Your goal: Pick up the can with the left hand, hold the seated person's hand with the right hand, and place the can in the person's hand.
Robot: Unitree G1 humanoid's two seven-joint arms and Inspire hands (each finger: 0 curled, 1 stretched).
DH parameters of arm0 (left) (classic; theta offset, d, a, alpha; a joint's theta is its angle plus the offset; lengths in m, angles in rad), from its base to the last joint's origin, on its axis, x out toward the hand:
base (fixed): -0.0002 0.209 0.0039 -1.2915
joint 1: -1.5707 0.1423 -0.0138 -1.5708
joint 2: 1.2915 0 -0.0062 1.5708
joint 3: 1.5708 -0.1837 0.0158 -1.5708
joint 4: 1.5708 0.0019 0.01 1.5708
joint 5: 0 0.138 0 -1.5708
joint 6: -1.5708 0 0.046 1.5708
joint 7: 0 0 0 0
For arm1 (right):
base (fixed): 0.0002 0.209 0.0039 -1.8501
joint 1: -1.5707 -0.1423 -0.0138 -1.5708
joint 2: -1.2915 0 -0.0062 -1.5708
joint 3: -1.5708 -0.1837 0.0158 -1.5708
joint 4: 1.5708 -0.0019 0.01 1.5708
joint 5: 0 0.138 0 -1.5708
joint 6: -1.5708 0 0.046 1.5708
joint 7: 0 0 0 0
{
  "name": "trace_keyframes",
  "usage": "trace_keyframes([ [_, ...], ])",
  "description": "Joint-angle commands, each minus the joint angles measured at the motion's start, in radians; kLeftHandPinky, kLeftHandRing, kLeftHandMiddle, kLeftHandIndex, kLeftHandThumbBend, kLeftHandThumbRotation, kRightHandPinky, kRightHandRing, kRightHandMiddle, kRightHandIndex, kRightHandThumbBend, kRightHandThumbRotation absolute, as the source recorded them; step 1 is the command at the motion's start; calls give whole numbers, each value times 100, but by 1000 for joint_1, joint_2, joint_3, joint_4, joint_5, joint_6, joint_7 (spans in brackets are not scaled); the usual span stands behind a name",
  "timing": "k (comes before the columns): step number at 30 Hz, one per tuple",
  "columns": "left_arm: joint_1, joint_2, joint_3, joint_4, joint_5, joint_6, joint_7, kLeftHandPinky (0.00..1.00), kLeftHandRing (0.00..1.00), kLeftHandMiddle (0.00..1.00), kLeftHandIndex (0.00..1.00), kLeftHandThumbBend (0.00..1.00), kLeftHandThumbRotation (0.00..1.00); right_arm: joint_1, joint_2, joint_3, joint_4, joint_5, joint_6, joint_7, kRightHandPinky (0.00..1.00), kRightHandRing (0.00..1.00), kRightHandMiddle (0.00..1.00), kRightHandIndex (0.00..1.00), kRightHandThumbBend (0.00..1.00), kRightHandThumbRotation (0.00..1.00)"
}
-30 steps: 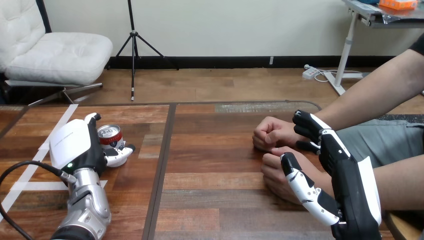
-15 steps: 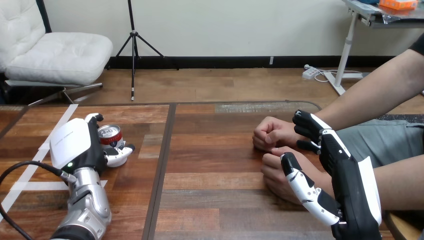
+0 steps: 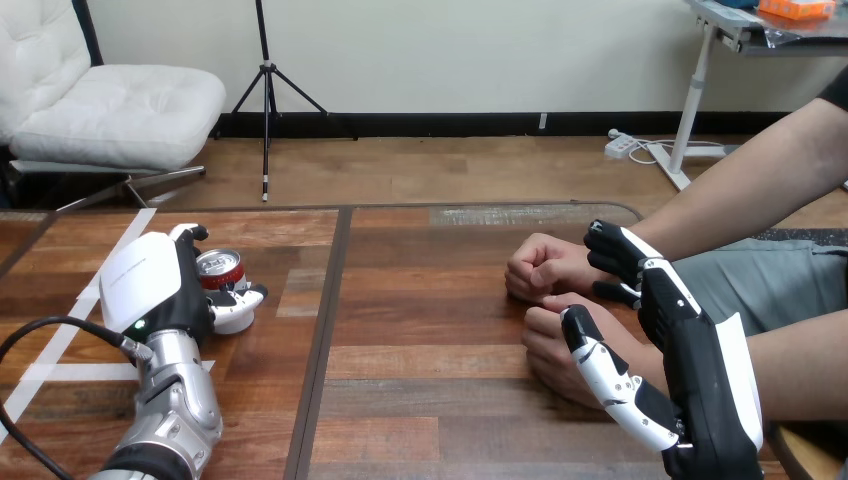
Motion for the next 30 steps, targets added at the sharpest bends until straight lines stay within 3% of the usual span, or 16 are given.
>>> trace_keyframes([
  [1,-83,15,-3,9,-2,-27,12,65,70,75,78,71,25,-40,-3,-11,-57,-1,-17,-6,76,84,85,84,48,46],
  [22,-81,2,28,31,-49,-112,59,59,65,70,73,72,13,-37,-8,-19,-56,4,-27,-5,77,84,85,84,48,44],
  [30,-80,-4,37,36,-64,-138,76,55,61,64,70,72,2,-35,-8,-17,-57,19,-26,3,78,85,85,84,48,43],
])
